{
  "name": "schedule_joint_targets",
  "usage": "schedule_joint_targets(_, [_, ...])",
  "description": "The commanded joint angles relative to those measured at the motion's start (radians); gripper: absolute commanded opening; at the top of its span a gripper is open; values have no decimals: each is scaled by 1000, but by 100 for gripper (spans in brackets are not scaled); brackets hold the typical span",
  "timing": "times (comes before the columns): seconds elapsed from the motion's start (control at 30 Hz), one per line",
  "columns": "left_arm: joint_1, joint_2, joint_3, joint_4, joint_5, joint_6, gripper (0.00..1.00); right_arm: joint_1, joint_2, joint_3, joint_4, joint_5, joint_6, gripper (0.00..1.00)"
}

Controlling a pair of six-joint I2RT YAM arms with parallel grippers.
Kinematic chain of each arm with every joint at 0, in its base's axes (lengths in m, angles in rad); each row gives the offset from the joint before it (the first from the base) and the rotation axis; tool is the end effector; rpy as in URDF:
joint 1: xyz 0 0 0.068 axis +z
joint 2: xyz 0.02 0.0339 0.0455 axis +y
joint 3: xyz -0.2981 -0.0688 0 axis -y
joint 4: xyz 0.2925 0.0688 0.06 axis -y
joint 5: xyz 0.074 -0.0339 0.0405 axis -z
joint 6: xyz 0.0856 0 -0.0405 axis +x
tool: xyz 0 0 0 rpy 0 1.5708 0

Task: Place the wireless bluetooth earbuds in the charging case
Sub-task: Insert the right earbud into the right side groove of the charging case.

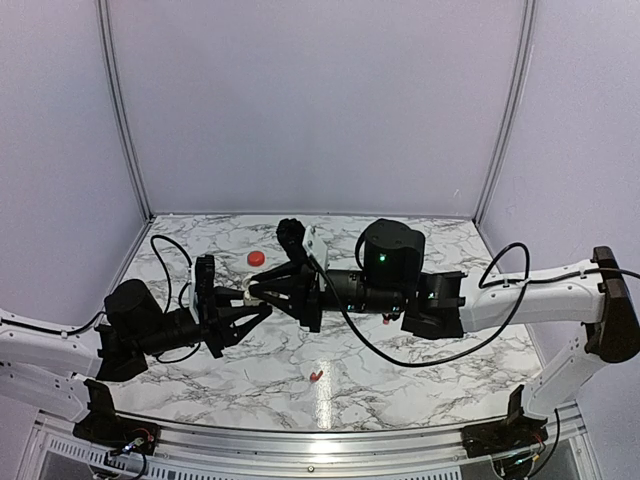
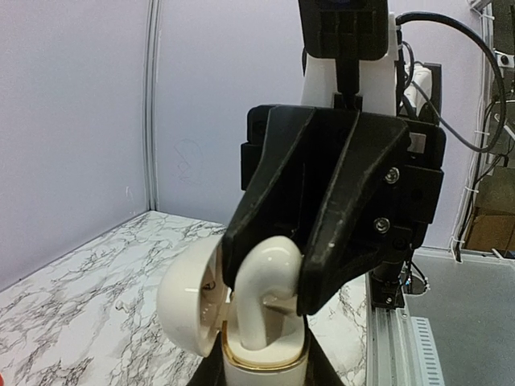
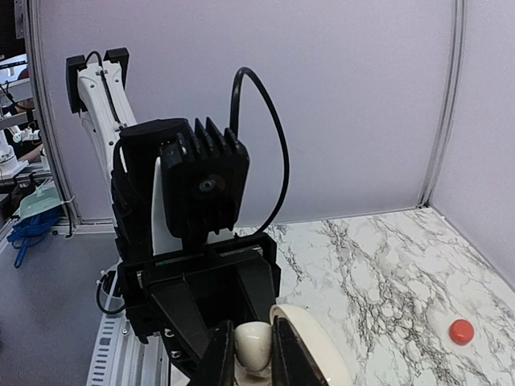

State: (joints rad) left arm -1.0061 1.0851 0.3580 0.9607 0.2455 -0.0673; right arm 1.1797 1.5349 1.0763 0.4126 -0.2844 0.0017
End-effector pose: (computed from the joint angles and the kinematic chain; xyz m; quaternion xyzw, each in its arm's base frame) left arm 0.1387 -0.2578 0.2639 0.3640 0.5052 -0.4634 0.6305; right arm 0.1509 0.4290 0.3285 -0.4791 0.5409 0.4659 0.5108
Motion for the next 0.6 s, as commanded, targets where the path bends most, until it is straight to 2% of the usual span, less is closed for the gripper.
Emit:
schedule_joint_targets(0.0, [15, -15, 51, 125, 9, -14, 0, 11, -15, -8, -73, -75, -30, 4])
schedule_joint_targets(0.23, [15, -6, 61, 125, 25, -10, 0, 11, 17, 28, -84, -54, -7, 2])
schedule_joint_targets(0.4, [15, -23, 56, 117, -10, -1, 0, 11, 23, 37, -120, -35, -7, 18])
schedule_joint_targets(0.57, [15, -18, 58, 115, -12, -6, 0, 9, 14, 43, -129, -29, -11, 21])
